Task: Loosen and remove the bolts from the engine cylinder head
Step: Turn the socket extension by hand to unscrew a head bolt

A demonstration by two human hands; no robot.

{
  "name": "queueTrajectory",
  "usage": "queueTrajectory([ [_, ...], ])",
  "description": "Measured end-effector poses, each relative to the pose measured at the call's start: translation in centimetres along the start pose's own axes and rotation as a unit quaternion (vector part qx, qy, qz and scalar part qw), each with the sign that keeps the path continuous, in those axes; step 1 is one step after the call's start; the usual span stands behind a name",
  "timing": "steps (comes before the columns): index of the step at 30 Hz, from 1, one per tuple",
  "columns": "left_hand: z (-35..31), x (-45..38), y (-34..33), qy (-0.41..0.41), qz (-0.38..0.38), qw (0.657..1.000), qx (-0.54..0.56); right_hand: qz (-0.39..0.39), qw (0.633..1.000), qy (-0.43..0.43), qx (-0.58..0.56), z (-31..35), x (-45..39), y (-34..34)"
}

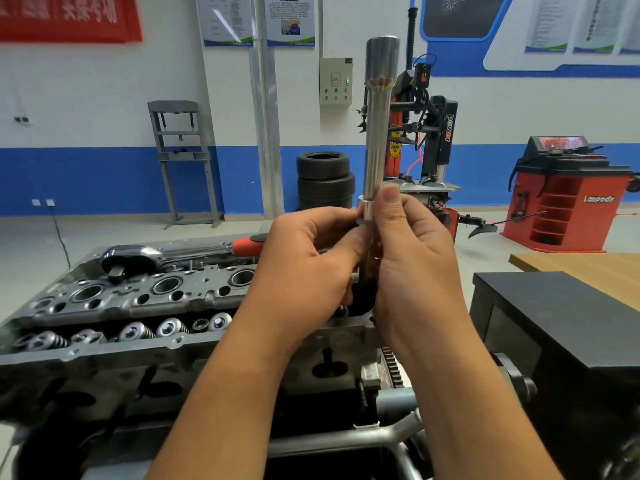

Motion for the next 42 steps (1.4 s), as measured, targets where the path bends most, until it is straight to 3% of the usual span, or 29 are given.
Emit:
queueTrajectory([
  [6,0.29,-0.19,0.39,0.003,-0.033,0.999,-0.034,-0.006,1.000,0.020,0.016,0.08,-0.10,0.03],
  [12,0.11,-0.09,-0.10,0.009,0.003,1.000,0.004,0.009,1.000,0.012,0.006,0.07,0.07,-0.02],
  [19,0.32,-0.22,0.48,-0.005,-0.041,0.998,-0.054,0.000,1.000,0.021,0.007,0.20,0.05,-0.08],
  [25,-0.09,0.04,-0.31,-0.009,0.021,0.999,0.032,0.008,1.000,0.010,0.003,0.09,-0.01,-0.18],
  [31,0.19,-0.07,0.26,-0.022,-0.028,0.998,-0.051,0.001,1.000,0.019,0.020,0.29,0.13,-0.36],
  [37,-0.01,0.04,-0.26,-0.008,0.026,1.000,0.007,0.018,1.000,0.002,0.017,0.24,0.15,-0.42],
  [42,0.05,-0.06,-0.15,-0.005,-0.002,0.999,-0.042,0.002,1.000,-0.002,-0.002,0.21,0.14,-0.21],
])
Point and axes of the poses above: each hand's wrist, its own x-axis away from the middle knuckle, its own y-axis out of the back of the hand, z = x × y, the point moved 6 cm from there along -x, towards the middle knuckle, and after that the axes turned 2 degrees about x, right-handed, at the moved point
